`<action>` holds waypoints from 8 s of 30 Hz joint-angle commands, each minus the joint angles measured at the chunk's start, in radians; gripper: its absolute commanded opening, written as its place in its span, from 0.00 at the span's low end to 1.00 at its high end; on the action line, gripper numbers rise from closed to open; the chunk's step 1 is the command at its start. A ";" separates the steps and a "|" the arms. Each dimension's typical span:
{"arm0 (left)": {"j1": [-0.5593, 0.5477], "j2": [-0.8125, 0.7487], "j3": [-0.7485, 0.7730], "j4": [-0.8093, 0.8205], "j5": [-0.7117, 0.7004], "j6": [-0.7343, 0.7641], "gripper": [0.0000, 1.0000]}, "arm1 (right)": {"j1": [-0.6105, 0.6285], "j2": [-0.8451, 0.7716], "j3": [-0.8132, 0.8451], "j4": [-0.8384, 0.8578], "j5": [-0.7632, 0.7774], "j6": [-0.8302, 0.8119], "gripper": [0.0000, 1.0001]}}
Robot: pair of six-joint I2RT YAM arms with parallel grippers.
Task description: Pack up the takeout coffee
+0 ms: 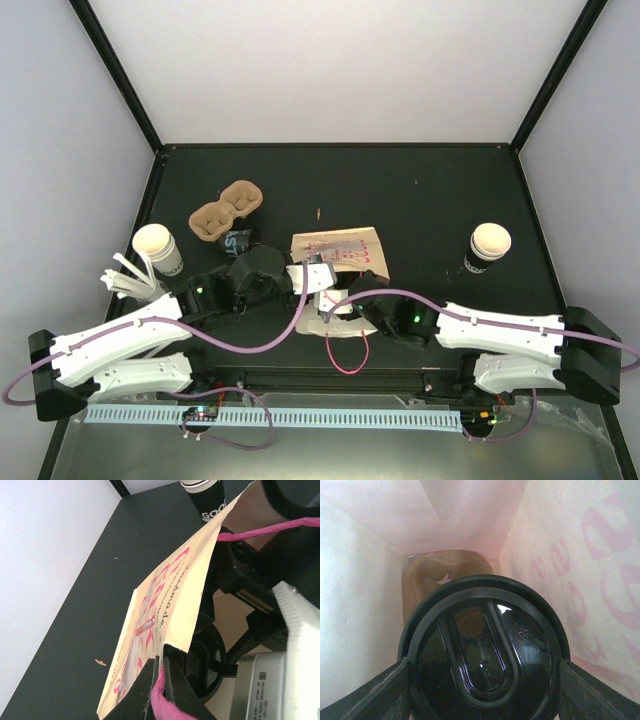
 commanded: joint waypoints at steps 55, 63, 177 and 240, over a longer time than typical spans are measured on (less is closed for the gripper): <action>-0.016 0.095 0.125 -0.002 -0.053 -0.205 0.02 | 0.038 0.003 -0.002 0.037 -0.134 0.029 0.41; -0.017 0.094 0.123 0.004 0.006 -0.202 0.02 | 0.079 0.091 0.087 -0.037 -0.005 0.107 0.44; 0.569 0.112 0.358 -0.268 0.415 -0.544 0.78 | -0.375 0.628 0.637 -0.705 -0.613 0.089 0.44; 0.585 0.119 0.360 -0.278 0.469 -0.535 0.77 | -0.412 0.573 0.801 -0.836 -0.761 0.121 1.00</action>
